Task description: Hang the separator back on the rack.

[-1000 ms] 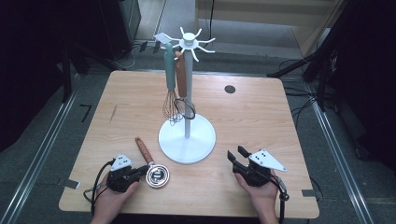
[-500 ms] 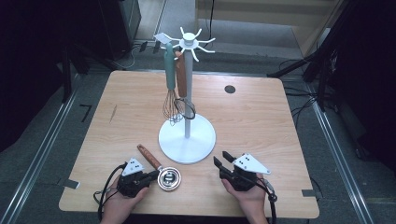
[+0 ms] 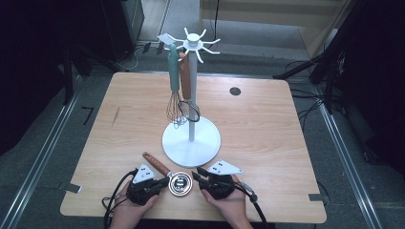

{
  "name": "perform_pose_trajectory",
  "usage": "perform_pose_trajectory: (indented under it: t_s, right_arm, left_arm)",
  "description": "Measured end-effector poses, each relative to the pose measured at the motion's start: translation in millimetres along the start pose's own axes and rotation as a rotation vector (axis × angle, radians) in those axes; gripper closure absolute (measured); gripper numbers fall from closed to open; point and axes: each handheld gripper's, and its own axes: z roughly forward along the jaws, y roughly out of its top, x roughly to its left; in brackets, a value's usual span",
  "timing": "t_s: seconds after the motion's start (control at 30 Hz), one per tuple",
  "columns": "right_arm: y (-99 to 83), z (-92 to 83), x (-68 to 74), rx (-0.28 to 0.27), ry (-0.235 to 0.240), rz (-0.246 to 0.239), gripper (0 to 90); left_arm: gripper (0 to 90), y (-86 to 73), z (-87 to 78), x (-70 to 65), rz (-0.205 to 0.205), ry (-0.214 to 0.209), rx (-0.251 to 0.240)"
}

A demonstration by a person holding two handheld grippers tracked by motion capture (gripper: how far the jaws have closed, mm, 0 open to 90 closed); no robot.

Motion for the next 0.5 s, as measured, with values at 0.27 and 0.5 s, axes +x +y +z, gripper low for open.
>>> perform_pose_trajectory:
  t_s: [0.27,0.5]
  right_arm:
    - [-4.1,17.2,7.6,0.078,0.008,-0.018,75.1]
    - [-7.2,22.2,8.7,0.119,-0.002,-0.008,80.5]
  left_arm:
    - [90.0,-0.6,0.0,-0.4,0.006,-0.007,-0.002]
    - [90.0,-0.3,0.8,-2.2,0.011,-0.005,0.0]
